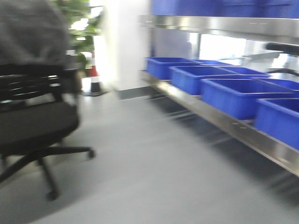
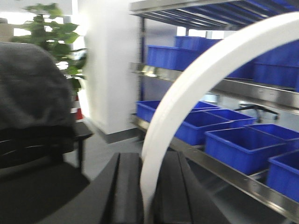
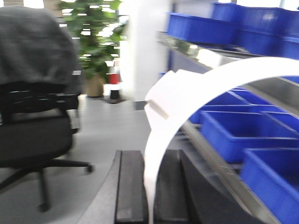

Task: Grab PVC pipe and place in blue bin
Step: 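Drive the base up to the steel shelf of blue bins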

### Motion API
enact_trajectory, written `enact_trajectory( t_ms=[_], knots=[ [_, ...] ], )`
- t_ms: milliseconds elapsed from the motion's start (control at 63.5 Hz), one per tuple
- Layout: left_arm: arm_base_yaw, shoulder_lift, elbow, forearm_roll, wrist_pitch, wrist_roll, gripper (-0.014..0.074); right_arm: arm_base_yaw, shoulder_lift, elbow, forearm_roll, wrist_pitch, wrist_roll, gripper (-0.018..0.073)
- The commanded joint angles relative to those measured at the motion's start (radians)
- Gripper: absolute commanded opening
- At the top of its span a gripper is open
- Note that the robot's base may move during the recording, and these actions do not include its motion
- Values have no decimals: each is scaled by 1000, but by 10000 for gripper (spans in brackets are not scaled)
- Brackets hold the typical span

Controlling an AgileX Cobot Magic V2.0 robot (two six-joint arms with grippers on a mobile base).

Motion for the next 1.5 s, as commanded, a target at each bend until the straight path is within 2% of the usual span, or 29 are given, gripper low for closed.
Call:
enact_trajectory(
  t_ms=[0,1480],
  knots=[
    [-5,-3,-4,-7,-26,0,-111,0,-3,0,-7,-22,-6,-162],
    [-5,-3,-4,-7,-26,0,-111,0,-3,0,-7,-22,-6,-162]
  ],
)
